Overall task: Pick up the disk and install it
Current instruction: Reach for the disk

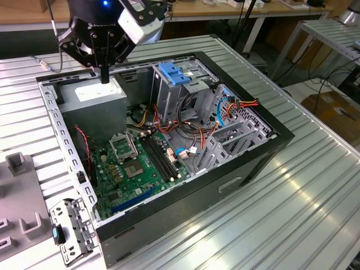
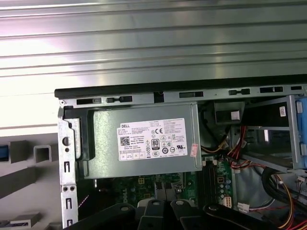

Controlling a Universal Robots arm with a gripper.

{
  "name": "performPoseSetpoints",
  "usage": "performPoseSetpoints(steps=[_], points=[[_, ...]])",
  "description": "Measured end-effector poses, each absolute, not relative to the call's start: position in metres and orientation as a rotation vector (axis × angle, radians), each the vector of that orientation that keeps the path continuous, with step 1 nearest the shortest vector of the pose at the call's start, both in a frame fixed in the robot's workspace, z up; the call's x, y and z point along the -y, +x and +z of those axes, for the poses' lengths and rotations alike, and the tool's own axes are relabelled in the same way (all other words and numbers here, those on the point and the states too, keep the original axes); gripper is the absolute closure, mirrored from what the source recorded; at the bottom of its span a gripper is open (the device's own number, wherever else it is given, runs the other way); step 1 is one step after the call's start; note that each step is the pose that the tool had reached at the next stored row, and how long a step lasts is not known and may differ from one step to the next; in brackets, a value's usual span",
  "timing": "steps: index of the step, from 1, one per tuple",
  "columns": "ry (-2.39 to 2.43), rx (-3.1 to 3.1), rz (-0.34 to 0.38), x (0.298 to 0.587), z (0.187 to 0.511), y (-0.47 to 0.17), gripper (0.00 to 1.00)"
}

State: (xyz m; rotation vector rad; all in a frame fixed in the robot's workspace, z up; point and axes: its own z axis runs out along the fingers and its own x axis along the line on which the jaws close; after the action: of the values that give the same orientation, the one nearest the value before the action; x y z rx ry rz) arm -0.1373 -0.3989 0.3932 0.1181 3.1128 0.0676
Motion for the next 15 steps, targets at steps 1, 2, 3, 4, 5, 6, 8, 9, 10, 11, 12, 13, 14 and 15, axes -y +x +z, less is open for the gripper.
performPoseSetpoints(steps=[1,2,3,4,5,6,8,9,10,11,12,13,14,15], points=[[0.118,-3.113,0.068,0.3989,0.3932,-0.1377,0.89],[0.118,-3.113,0.068,0.3989,0.3932,-0.1381,0.89],[0.118,-3.113,0.068,0.3989,0.3932,-0.1386,0.89],[0.118,-3.113,0.068,0.3989,0.3932,-0.1390,0.89],[0.118,-3.113,0.068,0.3989,0.3932,-0.1394,0.89],[0.118,-3.113,0.068,0.3989,0.3932,-0.1400,0.89],[0.118,-3.113,0.068,0.3989,0.3932,-0.1409,0.89],[0.118,-3.113,0.068,0.3989,0.3932,-0.1412,0.89],[0.118,-3.113,0.068,0.3989,0.3932,-0.1417,0.89],[0.118,-3.113,0.068,0.3989,0.3932,-0.1421,0.89],[0.118,-3.113,0.068,0.3989,0.3932,-0.1427,0.89],[0.118,-3.113,0.068,0.3989,0.3932,-0.1431,0.89],[0.118,-3.114,0.068,0.3989,0.3931,-0.1436,0.89],[0.118,-3.114,0.068,0.3989,0.3931,-0.1439,0.89]])
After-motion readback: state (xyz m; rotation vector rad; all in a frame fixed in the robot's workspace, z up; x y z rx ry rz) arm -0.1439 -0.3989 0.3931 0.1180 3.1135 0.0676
